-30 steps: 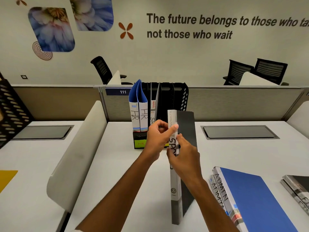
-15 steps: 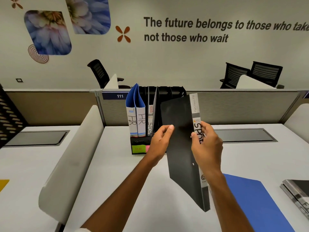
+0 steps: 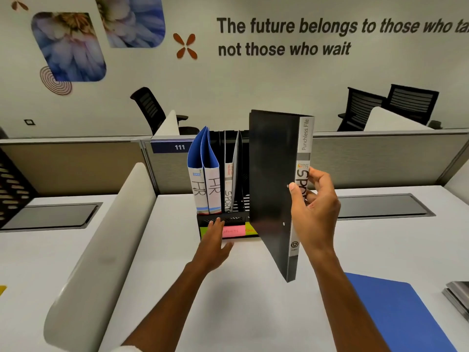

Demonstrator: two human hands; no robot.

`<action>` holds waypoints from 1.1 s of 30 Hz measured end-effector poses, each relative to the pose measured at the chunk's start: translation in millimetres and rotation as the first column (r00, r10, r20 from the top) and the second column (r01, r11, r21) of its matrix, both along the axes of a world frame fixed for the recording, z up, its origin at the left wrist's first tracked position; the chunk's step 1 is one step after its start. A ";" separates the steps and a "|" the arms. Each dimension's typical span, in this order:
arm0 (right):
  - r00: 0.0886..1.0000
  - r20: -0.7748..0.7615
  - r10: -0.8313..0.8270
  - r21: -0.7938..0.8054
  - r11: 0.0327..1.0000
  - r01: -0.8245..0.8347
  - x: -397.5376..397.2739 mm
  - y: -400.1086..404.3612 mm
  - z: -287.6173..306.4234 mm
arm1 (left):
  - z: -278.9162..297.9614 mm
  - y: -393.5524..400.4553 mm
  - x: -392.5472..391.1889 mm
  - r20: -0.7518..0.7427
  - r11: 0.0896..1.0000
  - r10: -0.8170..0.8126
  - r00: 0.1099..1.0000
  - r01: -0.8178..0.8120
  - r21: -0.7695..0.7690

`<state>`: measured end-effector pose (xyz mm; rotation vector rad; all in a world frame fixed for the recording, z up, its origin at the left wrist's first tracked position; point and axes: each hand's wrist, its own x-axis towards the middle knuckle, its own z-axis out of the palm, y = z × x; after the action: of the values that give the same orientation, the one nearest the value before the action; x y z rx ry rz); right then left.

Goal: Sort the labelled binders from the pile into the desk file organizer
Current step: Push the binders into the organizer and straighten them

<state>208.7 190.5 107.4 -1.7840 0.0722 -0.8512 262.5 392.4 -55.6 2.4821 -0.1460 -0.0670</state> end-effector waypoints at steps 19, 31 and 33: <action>0.969 0.235 0.074 0.162 0.980 -0.114 71.1 30.7 42.9 | -31.2 13.7 26.9 0.034 0.949 -0.031 0.999 0.019 0.314; 0.962 0.198 0.189 0.175 0.959 -0.224 153.5 71.3 -12.7 | -32.0 15.3 27.4 0.053 0.953 -0.034 0.998 0.016 0.302; 0.962 0.179 0.208 0.145 0.961 -0.235 160.6 76.6 -27.5 | -32.1 15.9 28.1 0.067 0.955 -0.029 0.997 0.008 0.298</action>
<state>369.2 267.1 79.9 -1.5286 -0.1579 -0.8005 290.7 408.2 -87.8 2.7861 -0.2019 -0.0096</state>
